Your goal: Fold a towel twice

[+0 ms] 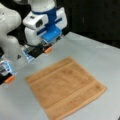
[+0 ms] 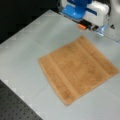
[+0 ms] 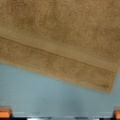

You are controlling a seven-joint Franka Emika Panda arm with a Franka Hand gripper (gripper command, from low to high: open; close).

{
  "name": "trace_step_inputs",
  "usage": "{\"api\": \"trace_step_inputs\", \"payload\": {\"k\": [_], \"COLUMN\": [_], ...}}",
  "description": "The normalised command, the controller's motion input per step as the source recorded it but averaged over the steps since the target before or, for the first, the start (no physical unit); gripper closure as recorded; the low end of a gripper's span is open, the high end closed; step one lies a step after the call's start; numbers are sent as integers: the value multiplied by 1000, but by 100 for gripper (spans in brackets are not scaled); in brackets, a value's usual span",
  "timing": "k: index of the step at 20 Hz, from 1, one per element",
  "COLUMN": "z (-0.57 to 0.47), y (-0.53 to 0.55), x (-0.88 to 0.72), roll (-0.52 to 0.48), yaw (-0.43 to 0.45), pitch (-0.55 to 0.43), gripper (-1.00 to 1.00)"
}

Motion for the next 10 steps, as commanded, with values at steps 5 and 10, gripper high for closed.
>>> {"api": "trace_step_inputs", "payload": {"k": [5, 10], "z": [5, 19], "y": [84, 193], "x": [108, 354], "roll": [-26, -55], "yaw": [-5, -97], "pitch": [256, 217], "gripper": [-100, -100]}}
